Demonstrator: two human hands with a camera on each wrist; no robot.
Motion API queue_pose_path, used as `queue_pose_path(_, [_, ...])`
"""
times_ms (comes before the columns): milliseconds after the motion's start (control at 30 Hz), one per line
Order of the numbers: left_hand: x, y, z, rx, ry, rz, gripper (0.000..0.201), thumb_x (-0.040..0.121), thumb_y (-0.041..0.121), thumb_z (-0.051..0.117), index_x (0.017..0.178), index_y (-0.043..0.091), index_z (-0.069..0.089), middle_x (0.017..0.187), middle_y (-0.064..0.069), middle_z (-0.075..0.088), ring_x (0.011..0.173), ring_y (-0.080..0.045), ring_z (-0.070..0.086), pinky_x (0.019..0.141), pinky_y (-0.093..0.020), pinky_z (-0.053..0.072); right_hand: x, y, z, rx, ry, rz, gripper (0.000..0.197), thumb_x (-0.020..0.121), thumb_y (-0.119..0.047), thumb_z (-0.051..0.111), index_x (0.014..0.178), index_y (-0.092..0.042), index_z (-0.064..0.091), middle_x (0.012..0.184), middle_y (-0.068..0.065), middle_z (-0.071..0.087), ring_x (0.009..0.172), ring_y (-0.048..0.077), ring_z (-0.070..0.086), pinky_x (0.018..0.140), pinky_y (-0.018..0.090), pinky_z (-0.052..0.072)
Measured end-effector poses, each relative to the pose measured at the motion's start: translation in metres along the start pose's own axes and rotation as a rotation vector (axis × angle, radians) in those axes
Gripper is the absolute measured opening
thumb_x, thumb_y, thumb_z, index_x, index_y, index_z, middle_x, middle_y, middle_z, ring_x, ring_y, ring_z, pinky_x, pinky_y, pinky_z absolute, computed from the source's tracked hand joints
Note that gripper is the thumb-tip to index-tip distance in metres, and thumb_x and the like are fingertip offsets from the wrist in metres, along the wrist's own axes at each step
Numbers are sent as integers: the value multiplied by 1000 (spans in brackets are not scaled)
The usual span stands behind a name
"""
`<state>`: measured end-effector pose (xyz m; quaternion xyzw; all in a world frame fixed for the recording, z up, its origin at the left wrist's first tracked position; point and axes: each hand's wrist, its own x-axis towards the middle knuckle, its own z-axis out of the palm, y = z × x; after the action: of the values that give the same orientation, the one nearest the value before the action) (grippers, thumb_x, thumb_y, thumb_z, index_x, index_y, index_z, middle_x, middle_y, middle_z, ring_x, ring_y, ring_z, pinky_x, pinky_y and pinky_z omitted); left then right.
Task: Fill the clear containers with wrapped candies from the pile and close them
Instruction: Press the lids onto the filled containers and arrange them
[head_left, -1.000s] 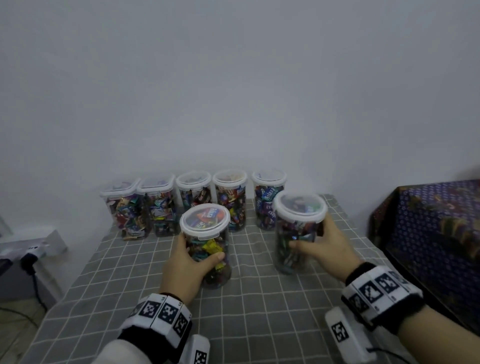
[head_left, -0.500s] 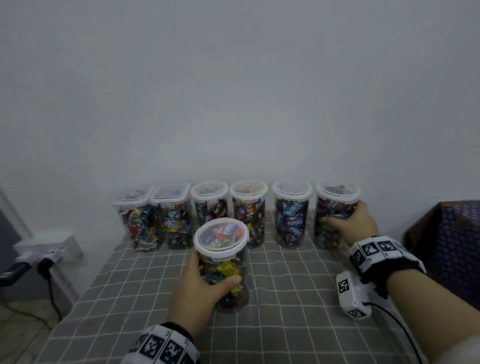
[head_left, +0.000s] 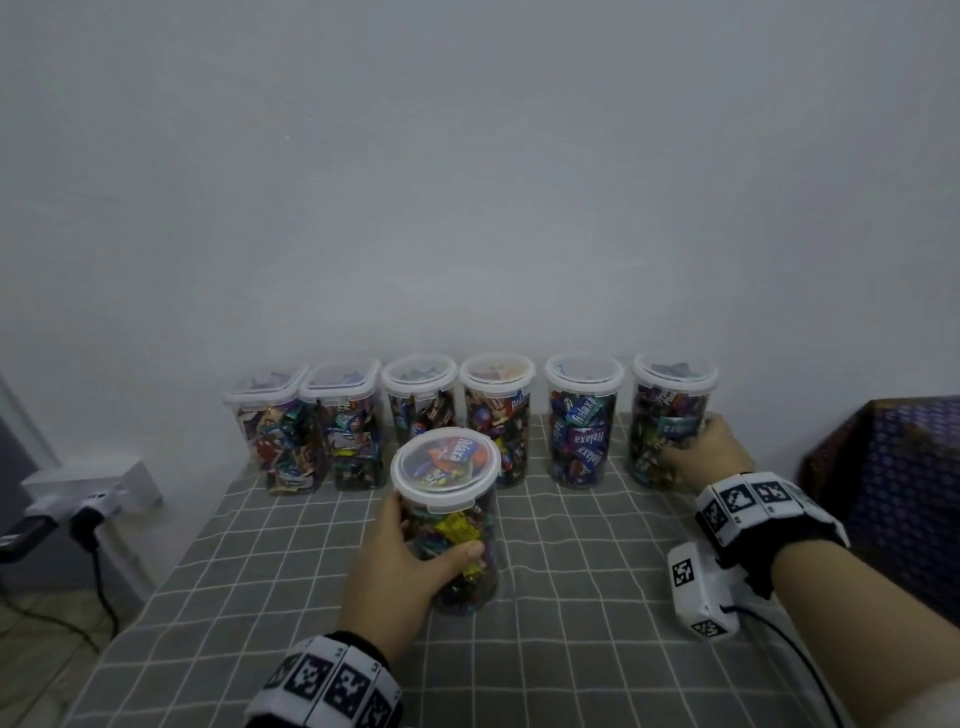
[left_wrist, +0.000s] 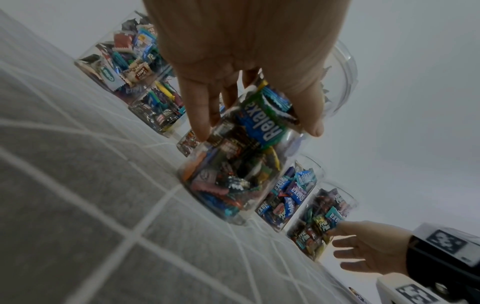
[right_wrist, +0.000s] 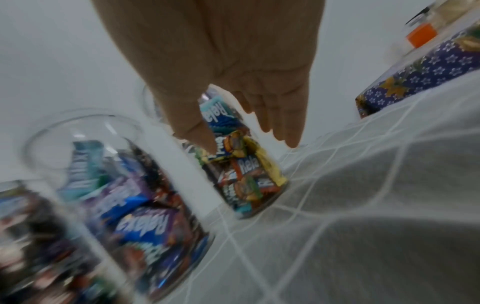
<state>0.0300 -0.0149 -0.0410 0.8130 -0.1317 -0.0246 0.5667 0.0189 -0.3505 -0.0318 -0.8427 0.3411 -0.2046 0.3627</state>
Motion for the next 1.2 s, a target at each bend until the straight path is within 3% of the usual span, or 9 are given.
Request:
queue_pose_path(100, [-1,1,1,7,4,1,93,65,36,83,142,32,31,129,11,50,118,-14,48,104,-40,40,-24,-2,7,-111,-100,-51,41,72,-29,72,107,-12,60,105,14,66,90,29,62,82,37,51])
queue_pose_path(267, [-4,4,2,-3,12,-14,95,63,36,84,142,30,31,138,5,49,124,-20,47,104,-44,41,-106,-37,2,-263,-490,-284,64,83,-28,67,137,-12,38,138,5,43,122,20,46,100,30,40])
queue_pose_path(433, [-22,13,11,-49,-18,-7,85,65,26,85,135,33,37,116,16,52,110,-12,50,96,-32,41,-162,-57,9,-36,-741,-391,95,76,-29,76,147,-23,13,146,0,32,132,15,34,108,32,34])
queue_pose_path(533, [-33,12,20,-69,-37,18,76,62,27,87,118,46,40,111,22,56,107,-9,55,96,-34,44,-174,-56,18,147,-698,-464,100,70,-25,82,143,-32,14,136,-10,40,126,7,40,107,28,35])
queue_pose_path(667, [-41,16,32,-99,-111,33,73,64,29,85,119,43,39,113,22,54,107,-4,52,90,-25,42,-180,-44,24,299,-598,-469,93,58,-40,81,125,-51,18,131,-16,48,123,4,47,104,26,39])
queue_pose_path(867, [-40,36,51,-109,-363,89,85,56,53,83,126,44,37,126,20,49,112,4,48,86,-13,42,-170,-20,-8,341,-439,-412,90,51,-51,72,129,-37,28,124,-16,53,116,3,52,100,27,45])
queue_pose_path(967, [-32,50,61,28,-426,160,89,61,57,70,139,40,29,130,21,42,125,-3,41,101,-24,36,-160,-5,-31,308,-348,-364,89,55,-41,83,128,-34,32,118,-18,54,112,5,54,97,28,45])
queue_pose_path(1067, [-16,60,63,168,-377,232,92,67,64,62,146,33,24,146,13,34,133,-6,34,111,-34,31,-140,12,-58,287,-190,-260,81,63,-18,86,126,-27,35,113,-10,56,106,12,55,92,29,44])
queue_pose_path(1200, [17,74,54,432,-236,374,71,84,49,62,144,28,31,149,7,35,132,-10,37,108,-32,32,-103,35,-87,206,16,-137,82,68,-18,83,134,-13,35,123,6,56,111,24,55,93,33,43])
